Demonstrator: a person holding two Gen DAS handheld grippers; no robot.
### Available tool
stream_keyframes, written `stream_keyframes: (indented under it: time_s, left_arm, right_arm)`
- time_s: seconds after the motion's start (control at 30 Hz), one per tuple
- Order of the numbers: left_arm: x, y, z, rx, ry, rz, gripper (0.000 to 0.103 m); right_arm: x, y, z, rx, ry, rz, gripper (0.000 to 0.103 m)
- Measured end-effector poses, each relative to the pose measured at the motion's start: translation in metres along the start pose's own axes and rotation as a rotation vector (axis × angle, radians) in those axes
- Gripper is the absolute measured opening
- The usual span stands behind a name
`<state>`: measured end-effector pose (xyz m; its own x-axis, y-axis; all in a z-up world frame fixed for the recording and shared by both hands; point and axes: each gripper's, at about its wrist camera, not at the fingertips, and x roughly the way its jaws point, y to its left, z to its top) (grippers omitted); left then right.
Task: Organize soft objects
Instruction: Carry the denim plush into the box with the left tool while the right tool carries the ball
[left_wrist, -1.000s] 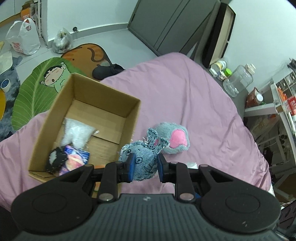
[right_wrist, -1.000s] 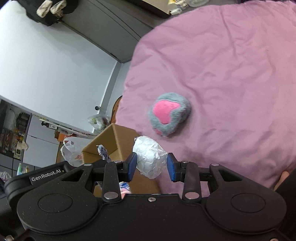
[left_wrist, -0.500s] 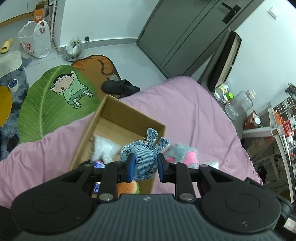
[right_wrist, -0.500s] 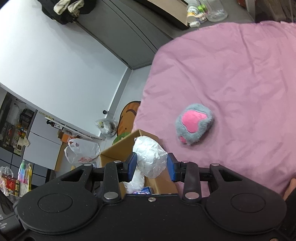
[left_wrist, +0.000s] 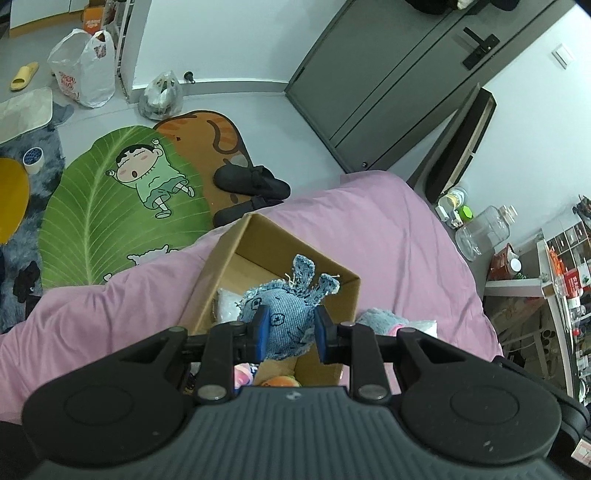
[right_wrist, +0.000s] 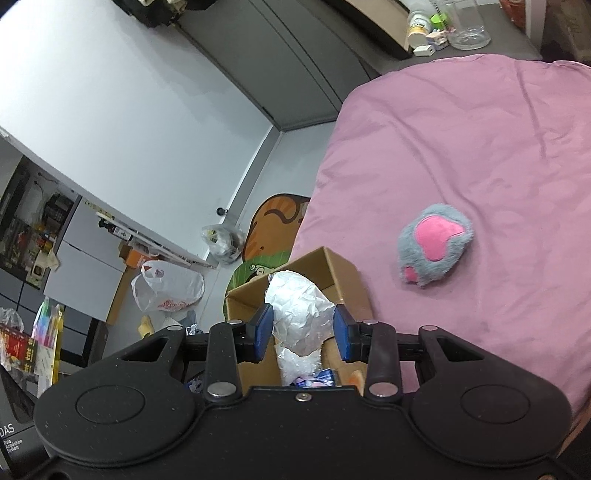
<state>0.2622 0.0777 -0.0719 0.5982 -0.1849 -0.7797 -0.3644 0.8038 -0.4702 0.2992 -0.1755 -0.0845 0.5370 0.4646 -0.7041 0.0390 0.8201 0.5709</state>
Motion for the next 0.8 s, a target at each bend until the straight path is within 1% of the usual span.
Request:
stream_keyframes:
  time_s: [0.17,0.37,0.8]
  left_arm:
    - [0.008,0.008,0.010,-0.018,0.008,-0.014,0.024]
    - [0.022,0.010,0.020,-0.017,0.024,-0.010,0.024]
    - [0.068,0.010,0.031,-0.026,0.092,0.026,0.026]
  right_arm:
    - [0.012,0.011,0.001,-0.018,0.012,-0.006,0.035]
    - [0.025,0.015,0.003,-0.015,0.029,-0.012,0.035]
    - [0.057,0.015,0.002,-0.036,0.101,-0.051,0.035]
